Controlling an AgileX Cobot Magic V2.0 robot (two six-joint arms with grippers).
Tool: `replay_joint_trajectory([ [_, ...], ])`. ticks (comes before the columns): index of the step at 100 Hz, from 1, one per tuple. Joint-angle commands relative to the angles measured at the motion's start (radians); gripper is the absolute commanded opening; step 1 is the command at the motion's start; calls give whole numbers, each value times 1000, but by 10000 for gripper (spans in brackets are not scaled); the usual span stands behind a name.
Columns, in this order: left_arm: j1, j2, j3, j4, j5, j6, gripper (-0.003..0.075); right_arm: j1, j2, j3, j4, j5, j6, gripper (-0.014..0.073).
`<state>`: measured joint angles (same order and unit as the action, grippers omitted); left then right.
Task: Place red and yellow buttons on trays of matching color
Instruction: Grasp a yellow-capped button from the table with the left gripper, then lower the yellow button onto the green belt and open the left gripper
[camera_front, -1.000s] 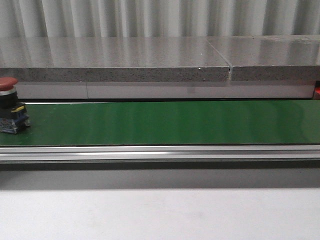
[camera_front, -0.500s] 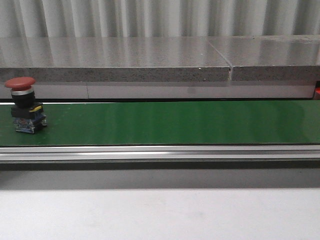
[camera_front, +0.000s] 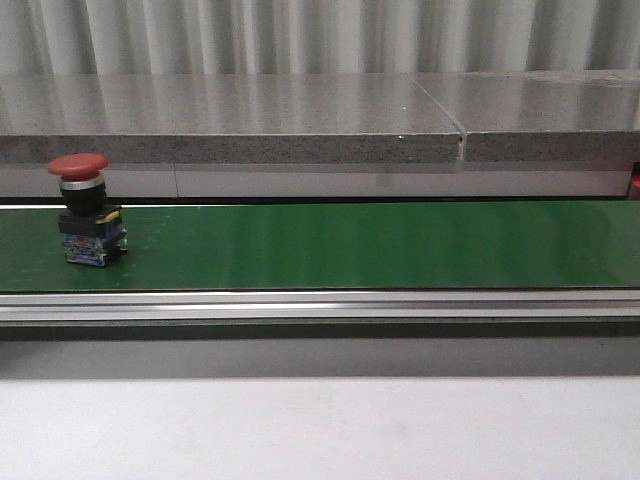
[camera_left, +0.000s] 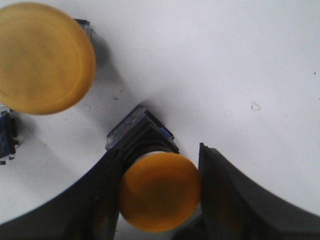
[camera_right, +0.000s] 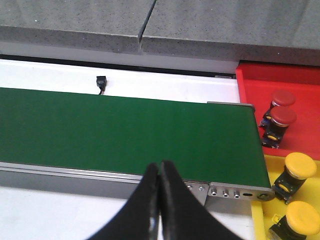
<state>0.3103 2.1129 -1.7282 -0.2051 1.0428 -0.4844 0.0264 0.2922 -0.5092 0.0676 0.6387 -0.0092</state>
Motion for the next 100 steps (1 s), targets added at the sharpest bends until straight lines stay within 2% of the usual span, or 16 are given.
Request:
replay_joint_trajectory([
  [1, 6, -98, -38, -15, -13, 66, 207, 2, 5, -25, 1, -68, -10, -66],
  [12, 6, -143, -51, -15, -2, 166, 206, 2, 5, -25, 1, -68, -10, -66],
  [40, 6, -208, -51, -4, 128, 429, 206, 2, 5, -25, 1, -67, -10, -66],
  [66, 6, -341, 1, -6, 151, 507, 206, 2, 5, -25, 1, -67, -10, -66],
  [80, 6, -454, 88, -50, 135, 563, 206, 2, 5, -25, 1, -67, -10, -66],
  [100, -22, -575, 211, -58, 68, 569, 206, 2, 5, -25, 1, -67, -10, -66],
])
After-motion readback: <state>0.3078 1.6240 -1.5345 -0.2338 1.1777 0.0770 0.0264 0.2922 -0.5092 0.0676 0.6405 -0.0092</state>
